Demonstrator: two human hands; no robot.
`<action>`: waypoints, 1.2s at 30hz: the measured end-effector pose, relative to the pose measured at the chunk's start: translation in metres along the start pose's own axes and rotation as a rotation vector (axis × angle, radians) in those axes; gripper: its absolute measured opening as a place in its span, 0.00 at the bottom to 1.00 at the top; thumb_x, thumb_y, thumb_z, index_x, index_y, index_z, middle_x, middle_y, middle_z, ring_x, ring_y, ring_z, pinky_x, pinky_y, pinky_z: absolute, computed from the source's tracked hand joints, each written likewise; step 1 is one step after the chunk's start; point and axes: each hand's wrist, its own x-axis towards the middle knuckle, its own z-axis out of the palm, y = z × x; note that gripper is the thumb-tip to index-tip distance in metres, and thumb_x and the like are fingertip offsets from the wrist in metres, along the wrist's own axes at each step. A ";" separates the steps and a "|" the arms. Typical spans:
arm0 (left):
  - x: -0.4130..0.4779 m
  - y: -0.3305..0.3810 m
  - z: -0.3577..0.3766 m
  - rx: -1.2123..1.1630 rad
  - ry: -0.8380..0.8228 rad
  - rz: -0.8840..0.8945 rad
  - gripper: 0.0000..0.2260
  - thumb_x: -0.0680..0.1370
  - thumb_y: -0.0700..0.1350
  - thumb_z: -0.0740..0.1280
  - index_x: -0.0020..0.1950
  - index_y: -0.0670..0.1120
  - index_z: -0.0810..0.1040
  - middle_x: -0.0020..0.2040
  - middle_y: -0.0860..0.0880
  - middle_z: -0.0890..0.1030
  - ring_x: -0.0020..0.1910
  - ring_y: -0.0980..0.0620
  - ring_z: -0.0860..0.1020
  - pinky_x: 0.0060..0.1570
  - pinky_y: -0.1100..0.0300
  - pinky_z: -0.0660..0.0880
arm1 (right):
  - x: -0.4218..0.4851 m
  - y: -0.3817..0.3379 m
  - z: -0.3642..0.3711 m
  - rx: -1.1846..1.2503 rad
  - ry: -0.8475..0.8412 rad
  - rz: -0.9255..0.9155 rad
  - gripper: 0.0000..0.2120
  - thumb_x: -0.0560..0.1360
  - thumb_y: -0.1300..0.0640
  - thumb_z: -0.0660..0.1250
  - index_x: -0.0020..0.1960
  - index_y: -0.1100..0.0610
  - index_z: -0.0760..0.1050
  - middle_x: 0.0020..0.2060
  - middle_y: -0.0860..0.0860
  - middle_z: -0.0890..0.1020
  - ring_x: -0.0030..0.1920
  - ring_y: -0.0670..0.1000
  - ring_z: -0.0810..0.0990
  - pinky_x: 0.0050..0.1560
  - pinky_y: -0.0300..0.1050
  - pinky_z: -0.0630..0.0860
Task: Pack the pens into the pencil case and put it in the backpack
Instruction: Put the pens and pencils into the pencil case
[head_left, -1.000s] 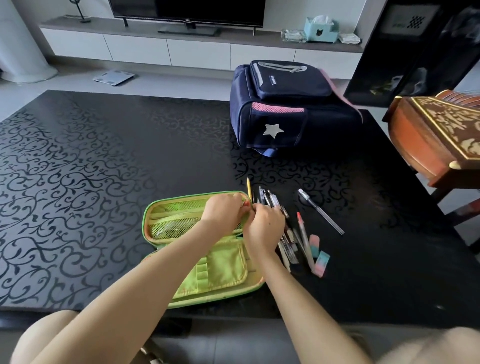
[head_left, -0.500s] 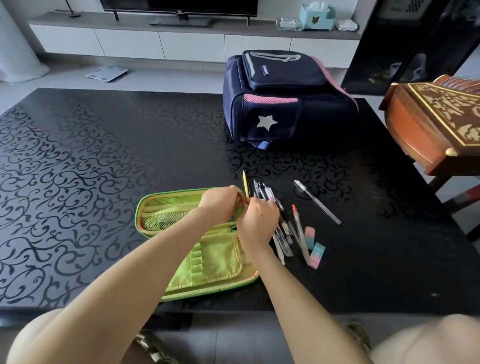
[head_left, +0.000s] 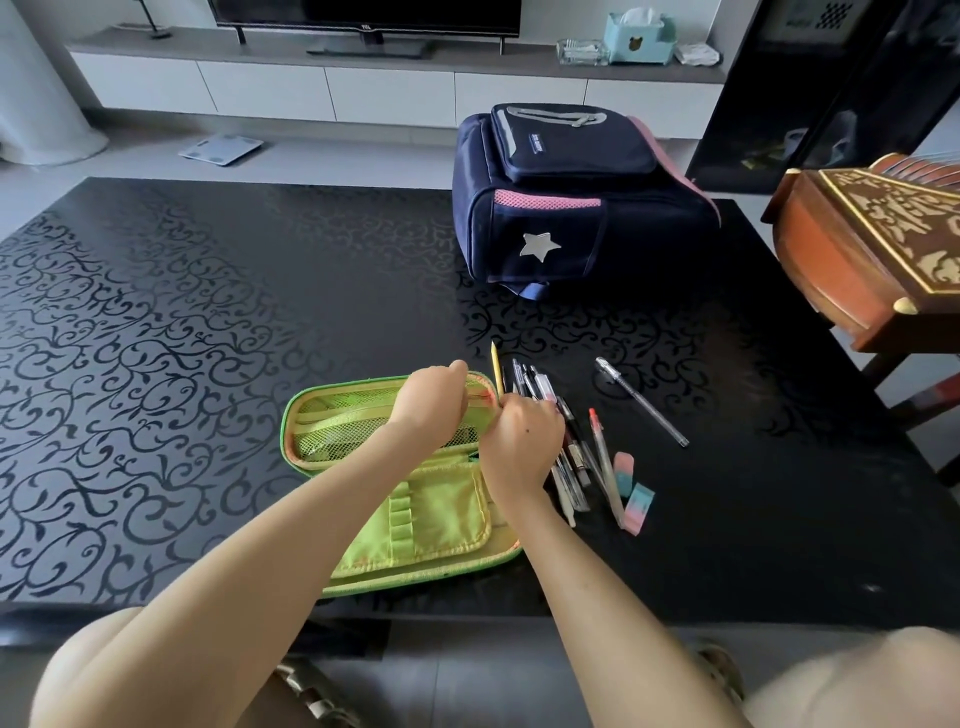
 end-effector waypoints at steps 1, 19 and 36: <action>-0.005 -0.003 -0.002 -0.001 0.060 -0.004 0.07 0.75 0.33 0.58 0.40 0.42 0.64 0.30 0.47 0.71 0.28 0.47 0.69 0.25 0.57 0.61 | -0.001 -0.001 -0.001 0.005 0.011 -0.012 0.09 0.62 0.71 0.64 0.29 0.58 0.74 0.24 0.52 0.76 0.31 0.53 0.70 0.41 0.49 0.71; -0.092 -0.096 -0.029 -0.271 0.523 -0.282 0.18 0.77 0.41 0.63 0.66 0.42 0.67 0.43 0.44 0.79 0.42 0.44 0.75 0.41 0.52 0.70 | 0.010 0.073 -0.069 -0.194 0.093 0.068 0.11 0.74 0.52 0.66 0.35 0.55 0.79 0.30 0.52 0.80 0.34 0.56 0.76 0.32 0.46 0.71; -0.121 -0.064 -0.029 -0.276 0.478 -0.085 0.10 0.75 0.38 0.65 0.56 0.43 0.76 0.40 0.50 0.78 0.40 0.50 0.75 0.40 0.59 0.68 | 0.018 0.050 -0.063 -0.384 -0.414 0.059 0.20 0.76 0.45 0.61 0.31 0.55 0.63 0.32 0.51 0.74 0.38 0.55 0.76 0.31 0.41 0.66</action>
